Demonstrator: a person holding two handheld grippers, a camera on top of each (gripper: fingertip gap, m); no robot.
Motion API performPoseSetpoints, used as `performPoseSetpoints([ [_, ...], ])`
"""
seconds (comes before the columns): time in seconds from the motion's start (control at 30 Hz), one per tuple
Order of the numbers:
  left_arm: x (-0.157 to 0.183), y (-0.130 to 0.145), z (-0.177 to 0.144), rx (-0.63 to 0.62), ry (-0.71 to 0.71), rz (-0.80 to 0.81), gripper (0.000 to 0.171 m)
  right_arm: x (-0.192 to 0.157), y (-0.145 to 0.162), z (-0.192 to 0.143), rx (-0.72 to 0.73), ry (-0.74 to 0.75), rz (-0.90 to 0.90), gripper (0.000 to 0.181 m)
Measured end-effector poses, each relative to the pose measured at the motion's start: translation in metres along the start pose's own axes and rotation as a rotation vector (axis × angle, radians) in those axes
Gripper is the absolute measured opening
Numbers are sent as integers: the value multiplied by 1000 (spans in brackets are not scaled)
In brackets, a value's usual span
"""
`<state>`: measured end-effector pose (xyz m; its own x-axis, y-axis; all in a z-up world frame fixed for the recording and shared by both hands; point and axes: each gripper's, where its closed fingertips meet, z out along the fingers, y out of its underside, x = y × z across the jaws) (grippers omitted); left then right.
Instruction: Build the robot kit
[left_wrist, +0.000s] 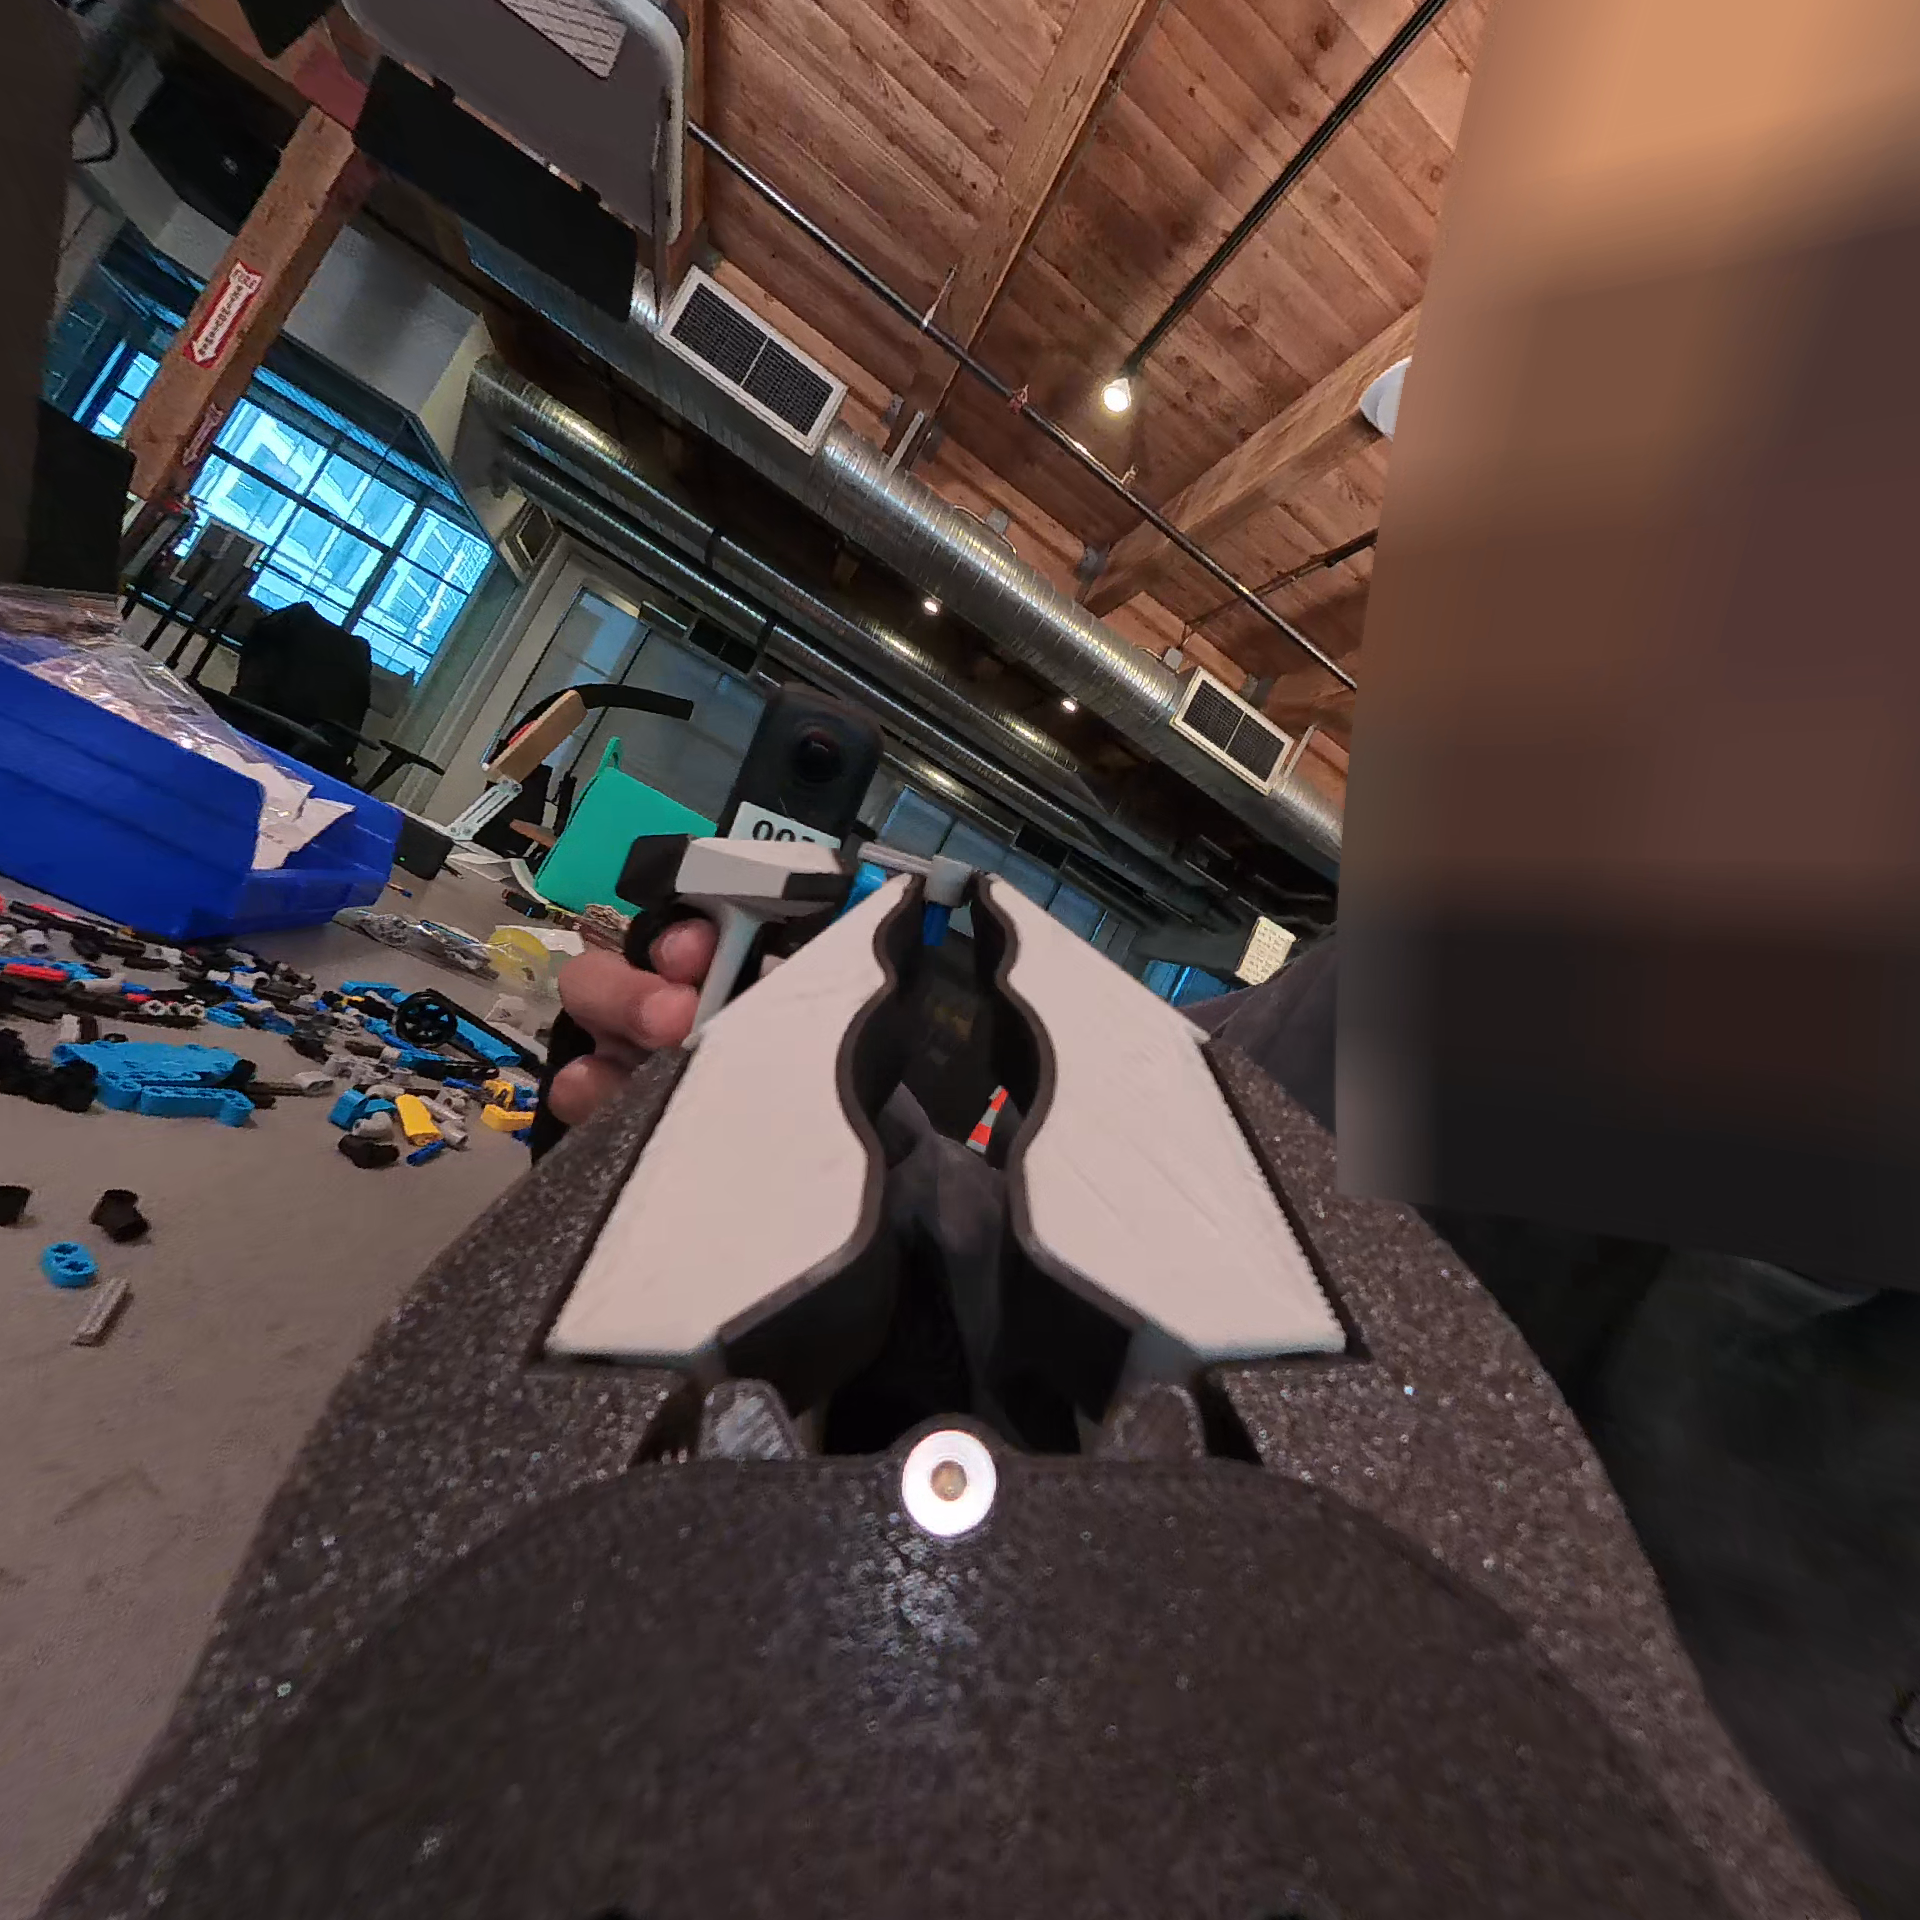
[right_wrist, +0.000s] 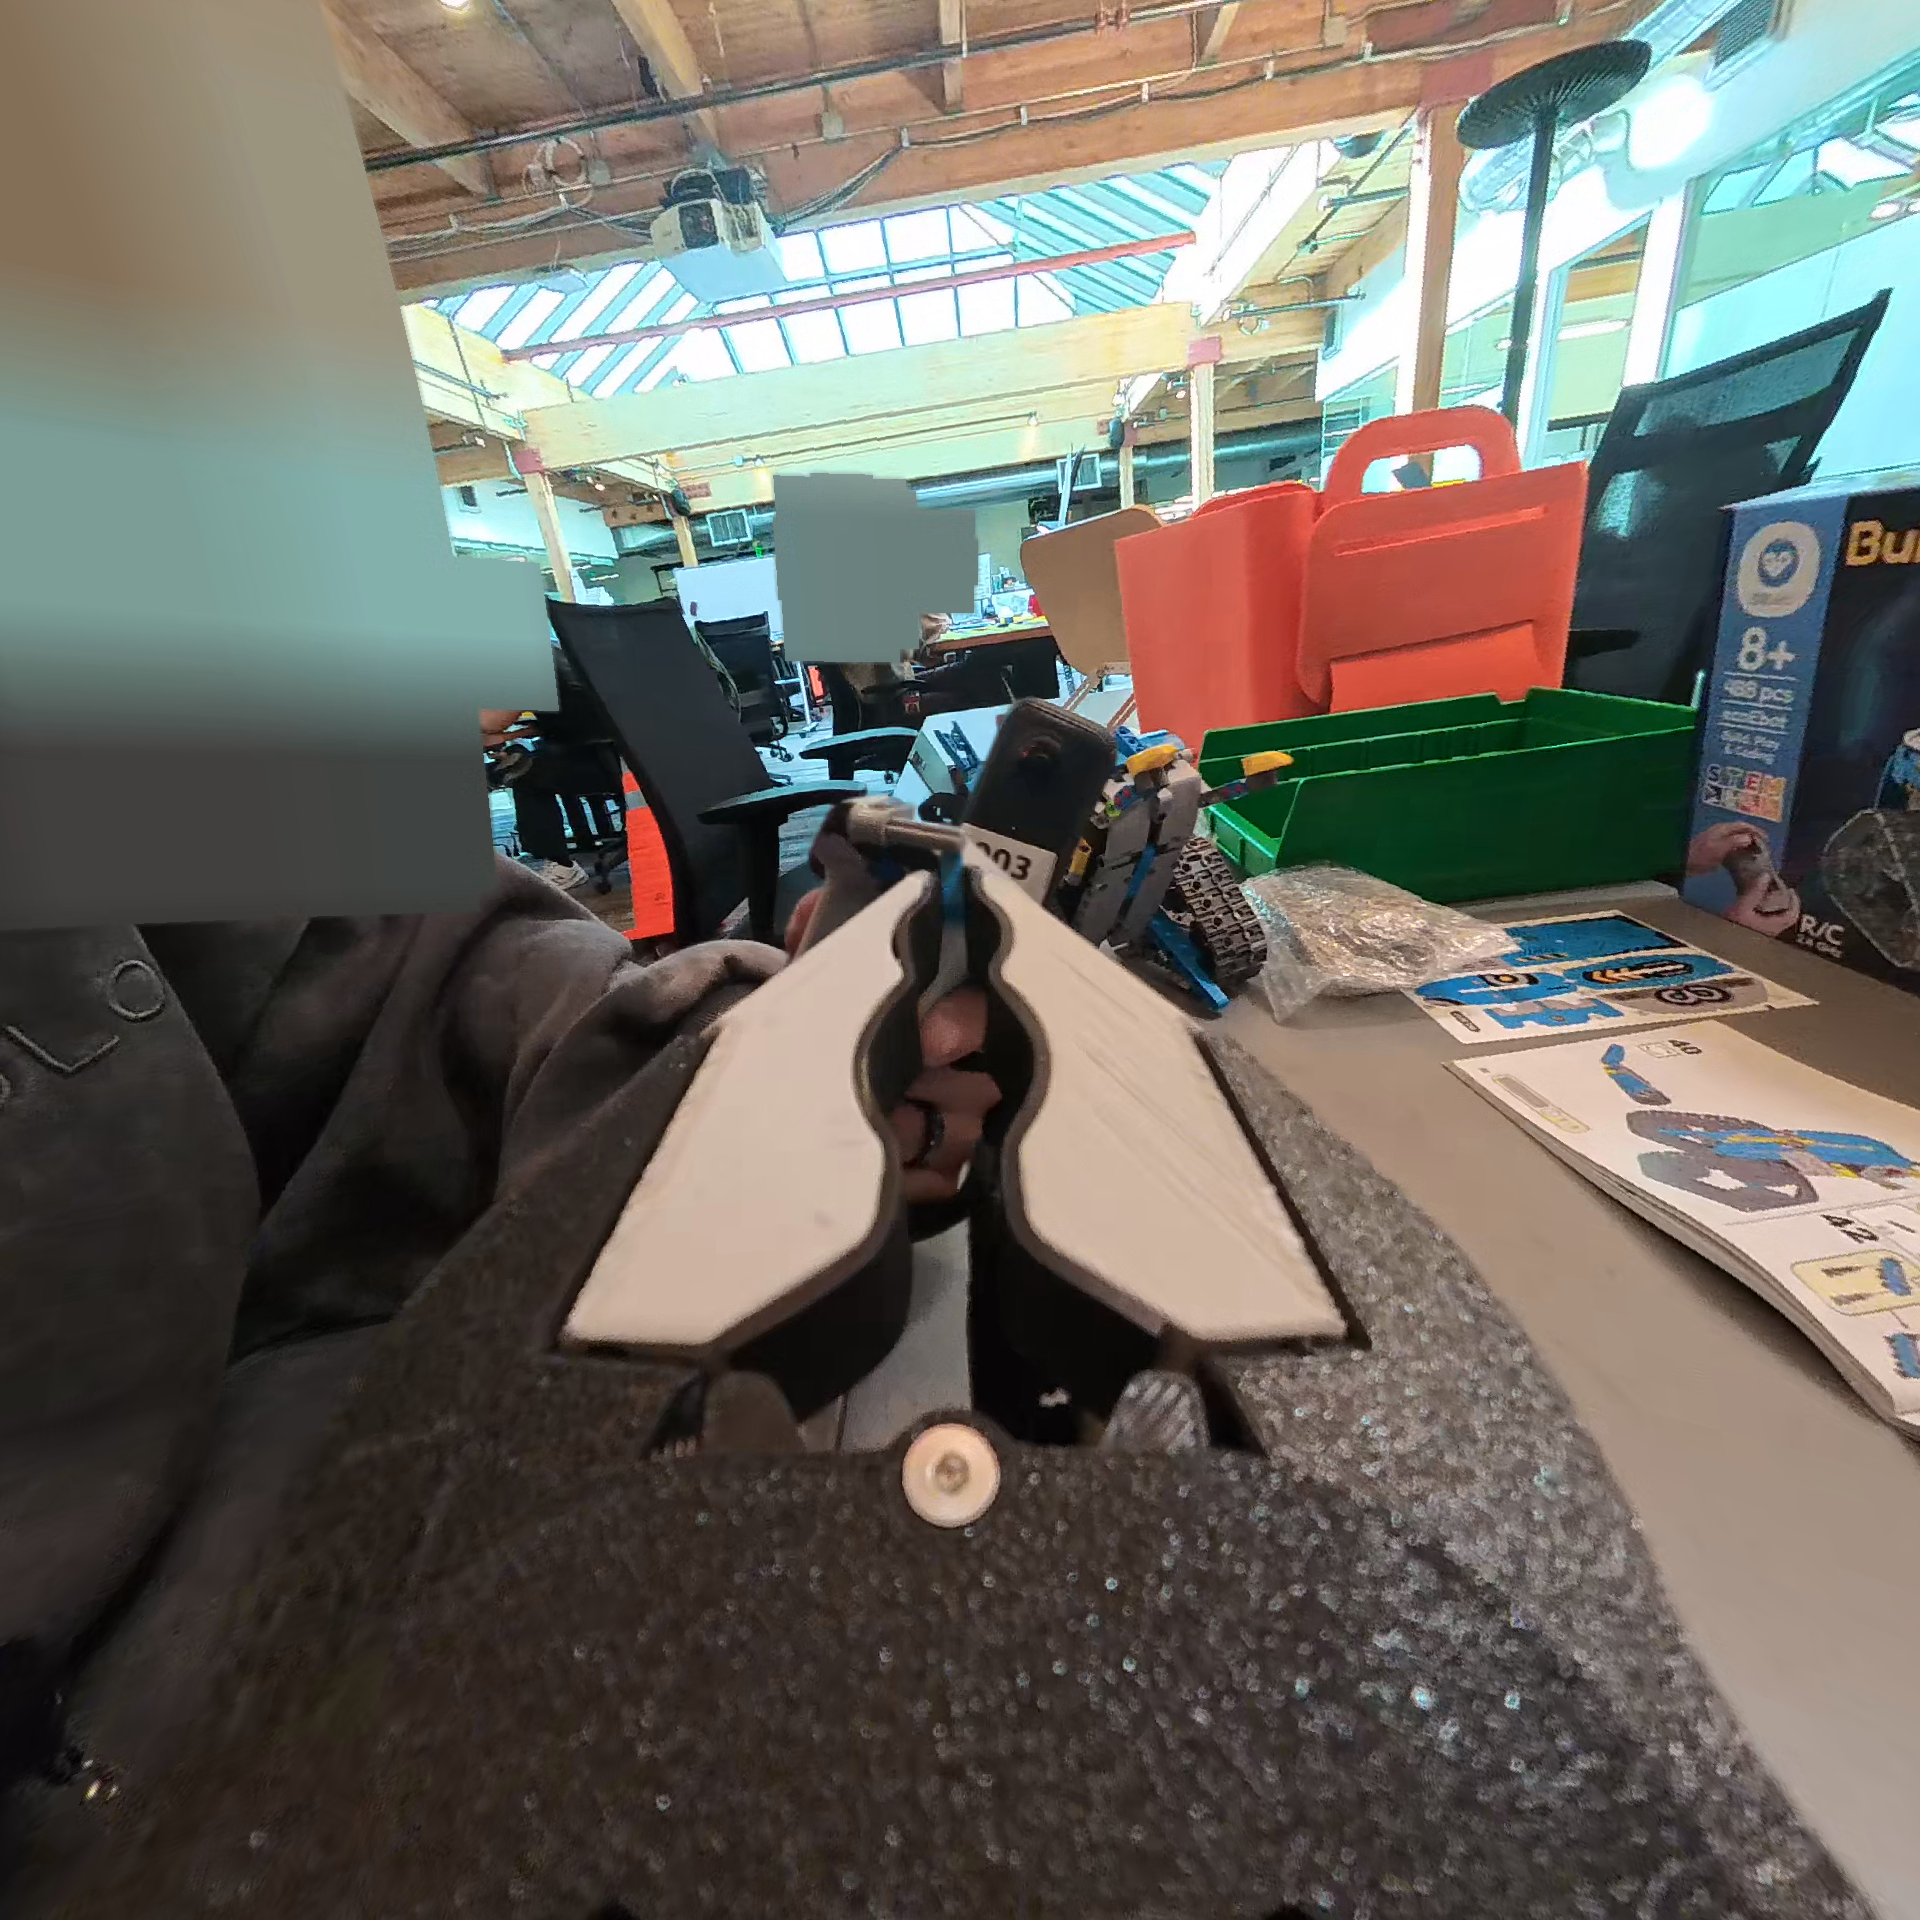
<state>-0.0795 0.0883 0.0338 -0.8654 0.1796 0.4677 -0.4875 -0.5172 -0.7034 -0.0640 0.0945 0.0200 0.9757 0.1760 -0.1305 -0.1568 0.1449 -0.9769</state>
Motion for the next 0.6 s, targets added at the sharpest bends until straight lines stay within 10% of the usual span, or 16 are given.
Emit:
performPoseSetpoints([
  [0.6, 1, -4, 2, 50, 14, -25, 8, 6, -8, -1, 53, 66, -25, 2],
])
